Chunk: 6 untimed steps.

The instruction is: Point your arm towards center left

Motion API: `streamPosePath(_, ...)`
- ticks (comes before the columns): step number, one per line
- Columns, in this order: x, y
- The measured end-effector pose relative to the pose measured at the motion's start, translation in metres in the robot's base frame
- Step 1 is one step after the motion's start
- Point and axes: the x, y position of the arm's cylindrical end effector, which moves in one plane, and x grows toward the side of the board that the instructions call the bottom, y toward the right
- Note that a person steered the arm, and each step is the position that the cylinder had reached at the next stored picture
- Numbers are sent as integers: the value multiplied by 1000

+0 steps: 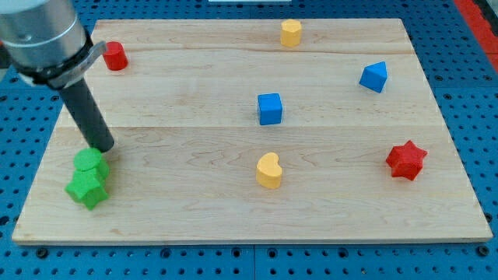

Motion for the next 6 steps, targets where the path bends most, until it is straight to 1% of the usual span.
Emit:
streamPosePath(1,2,7)
streamPosePath(2,-1,36)
streamPosePath(3,-4,53)
streamPosePath(4,-4,53)
streamPosePath(6,-10,-35)
